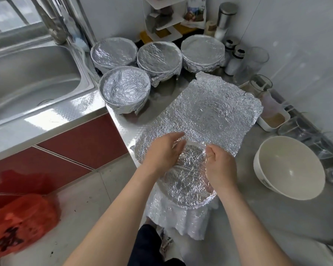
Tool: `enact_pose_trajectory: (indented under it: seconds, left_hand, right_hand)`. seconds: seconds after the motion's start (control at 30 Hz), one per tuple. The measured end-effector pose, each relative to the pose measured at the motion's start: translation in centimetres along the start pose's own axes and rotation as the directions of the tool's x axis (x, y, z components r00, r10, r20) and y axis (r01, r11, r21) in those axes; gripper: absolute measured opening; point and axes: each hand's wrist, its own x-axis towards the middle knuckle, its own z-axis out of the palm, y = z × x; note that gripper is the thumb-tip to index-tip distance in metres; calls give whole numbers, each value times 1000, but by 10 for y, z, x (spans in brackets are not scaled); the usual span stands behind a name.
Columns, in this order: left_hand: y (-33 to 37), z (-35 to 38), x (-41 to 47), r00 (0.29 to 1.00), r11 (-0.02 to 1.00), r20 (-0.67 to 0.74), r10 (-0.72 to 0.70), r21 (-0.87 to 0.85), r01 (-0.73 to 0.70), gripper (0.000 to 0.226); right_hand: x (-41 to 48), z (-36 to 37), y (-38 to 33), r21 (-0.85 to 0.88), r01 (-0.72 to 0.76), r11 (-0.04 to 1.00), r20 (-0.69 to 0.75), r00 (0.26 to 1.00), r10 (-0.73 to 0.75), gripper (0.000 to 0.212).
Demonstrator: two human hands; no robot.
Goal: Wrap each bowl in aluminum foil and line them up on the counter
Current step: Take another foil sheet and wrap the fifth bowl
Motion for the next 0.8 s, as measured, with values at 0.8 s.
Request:
enact_pose_trajectory:
  seconds: [0.8]
  left_hand:
    - [-20, 29, -35, 973, 992, -214, -85, -105, 63, 48]
  right_hand:
    - [22, 3, -5, -51, 97, 994, 268, 960, -80, 30]
